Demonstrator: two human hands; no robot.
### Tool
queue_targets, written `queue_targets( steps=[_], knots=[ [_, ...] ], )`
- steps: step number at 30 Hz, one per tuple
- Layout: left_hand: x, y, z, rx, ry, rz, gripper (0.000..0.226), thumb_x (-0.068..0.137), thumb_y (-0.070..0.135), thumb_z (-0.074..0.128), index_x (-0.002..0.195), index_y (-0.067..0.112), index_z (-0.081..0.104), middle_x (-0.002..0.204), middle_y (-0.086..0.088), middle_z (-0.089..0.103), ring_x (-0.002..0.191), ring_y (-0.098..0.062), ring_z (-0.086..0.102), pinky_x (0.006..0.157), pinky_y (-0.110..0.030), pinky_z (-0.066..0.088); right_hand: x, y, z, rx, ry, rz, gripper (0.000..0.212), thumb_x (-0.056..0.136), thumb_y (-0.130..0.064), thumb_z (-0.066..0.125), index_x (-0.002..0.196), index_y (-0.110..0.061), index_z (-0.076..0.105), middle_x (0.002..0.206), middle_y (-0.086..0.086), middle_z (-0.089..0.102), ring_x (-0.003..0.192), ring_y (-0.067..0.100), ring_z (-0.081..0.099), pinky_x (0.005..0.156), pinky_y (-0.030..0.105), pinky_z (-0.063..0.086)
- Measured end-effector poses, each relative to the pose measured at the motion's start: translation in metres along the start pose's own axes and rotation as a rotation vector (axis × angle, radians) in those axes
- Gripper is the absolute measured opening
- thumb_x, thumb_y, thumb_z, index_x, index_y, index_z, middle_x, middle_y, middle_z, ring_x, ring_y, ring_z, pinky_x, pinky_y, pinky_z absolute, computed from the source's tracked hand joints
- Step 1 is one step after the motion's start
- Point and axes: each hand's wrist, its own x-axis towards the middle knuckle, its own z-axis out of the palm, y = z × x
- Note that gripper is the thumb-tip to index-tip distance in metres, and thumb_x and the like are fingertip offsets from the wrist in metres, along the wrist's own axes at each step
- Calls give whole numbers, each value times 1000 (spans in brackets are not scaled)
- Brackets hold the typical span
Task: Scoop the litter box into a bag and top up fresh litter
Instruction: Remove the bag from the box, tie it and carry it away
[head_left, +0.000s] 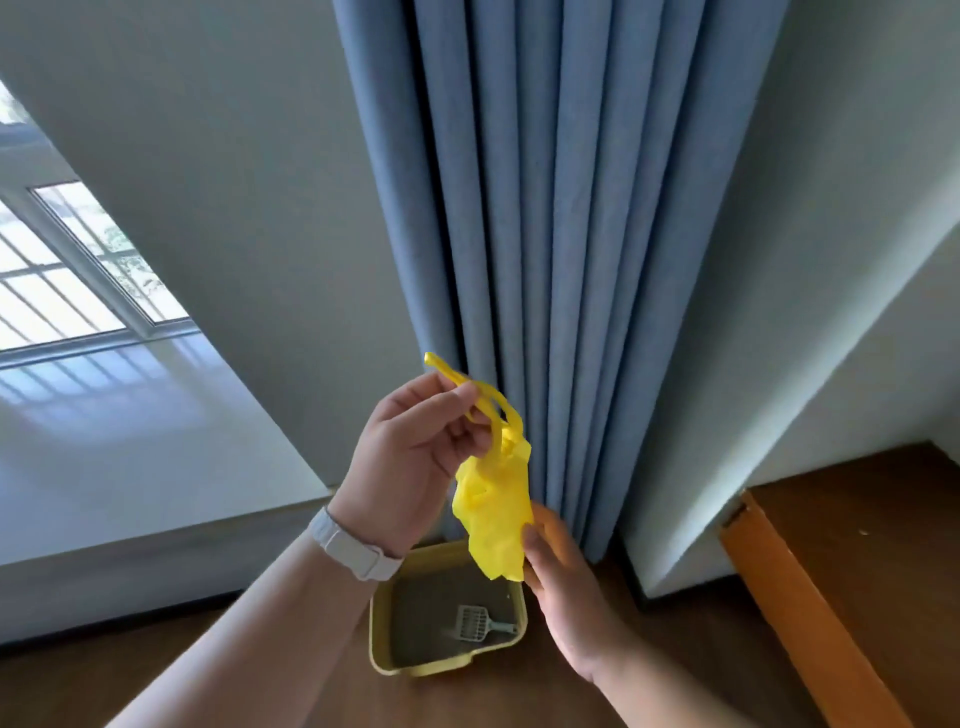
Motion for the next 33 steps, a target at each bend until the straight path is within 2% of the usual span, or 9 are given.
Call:
queue_targets(
  steps=[4, 7, 12, 17, 22, 24, 26, 30, 33],
  knots=[
    [-1, 17, 28, 15, -80, -5, 13, 82, 10, 58, 71, 4, 61, 70, -10, 60, 58, -19, 55, 58, -25, 48, -24, -23, 0, -82, 52, -115, 73, 72, -65, 64, 134, -30, 48, 124, -9, 65, 117, 9, 59, 101, 29, 45],
    [-6, 23, 42, 18, -163, -32, 14, 82, 10, 58, 69, 7, 61, 69, -9, 60, 57, -17, 55, 58, -24, 48, -43, -33, 6, -103, 146, -176, 73, 71, -63, 62, 134, -29, 48, 120, -12, 66, 113, 4, 60, 92, 20, 46],
    [-24, 31, 57, -10, -302, -109, 18, 86, 6, 58, 69, 8, 58, 67, -7, 60, 55, -15, 55, 57, -22, 47, -78, -30, 27, 0, 374, -226, 57, 73, -57, 65, 125, -33, 57, 118, -8, 68, 114, 11, 62, 102, 37, 46],
    [-61, 33, 75, -52, -469, -206, 18, 92, 3, 54, 74, 8, 53, 68, -6, 58, 54, -14, 53, 56, -20, 47, -130, -29, 51, 85, 536, -250, 44, 81, -42, 61, 123, -31, 57, 116, -6, 69, 109, 8, 65, 90, 27, 50],
    [-102, 21, 98, -90, -617, -260, 25, 91, 5, 55, 67, 11, 58, 67, -6, 59, 56, -14, 54, 57, -21, 49, -192, -22, 66, 92, 704, -296, 30, 80, -41, 71, 110, -37, 64, 107, -11, 72, 105, 8, 66, 95, 35, 53],
    [-124, 13, 107, -103, -672, -324, 32, 94, 2, 51, 65, 11, 60, 67, -7, 58, 57, -15, 54, 58, -21, 50, -223, -7, 70, 98, 808, -266, 42, 81, -48, 67, 120, -33, 60, 114, -8, 70, 110, 11, 65, 101, 44, 50],
    [-150, 2, 118, -111, -728, -379, 24, 93, 4, 52, 71, 8, 59, 68, -8, 59, 57, -15, 54, 58, -21, 50, -256, 10, 74, 89, 889, -236, 53, 78, -60, 65, 124, -35, 58, 119, -8, 68, 114, 13, 62, 103, 48, 47],
    [-208, -22, 149, -136, -836, -474, 13, 87, 9, 60, 76, 4, 57, 68, -8, 61, 56, -15, 56, 59, -22, 51, -329, 40, 76, 112, 1051, -211, 39, 76, -64, 63, 111, -46, 62, 113, -13, 69, 111, 9, 63, 103, 46, 48],
    [-258, -36, 182, -158, -933, -536, 15, 86, 10, 60, 71, 7, 59, 67, -7, 60, 56, -16, 56, 58, -23, 50, -386, 58, 78, 126, 1142, -227, 40, 80, -58, 62, 116, -41, 61, 113, -13, 69, 110, 9, 63, 102, 46, 48]
  ],
)
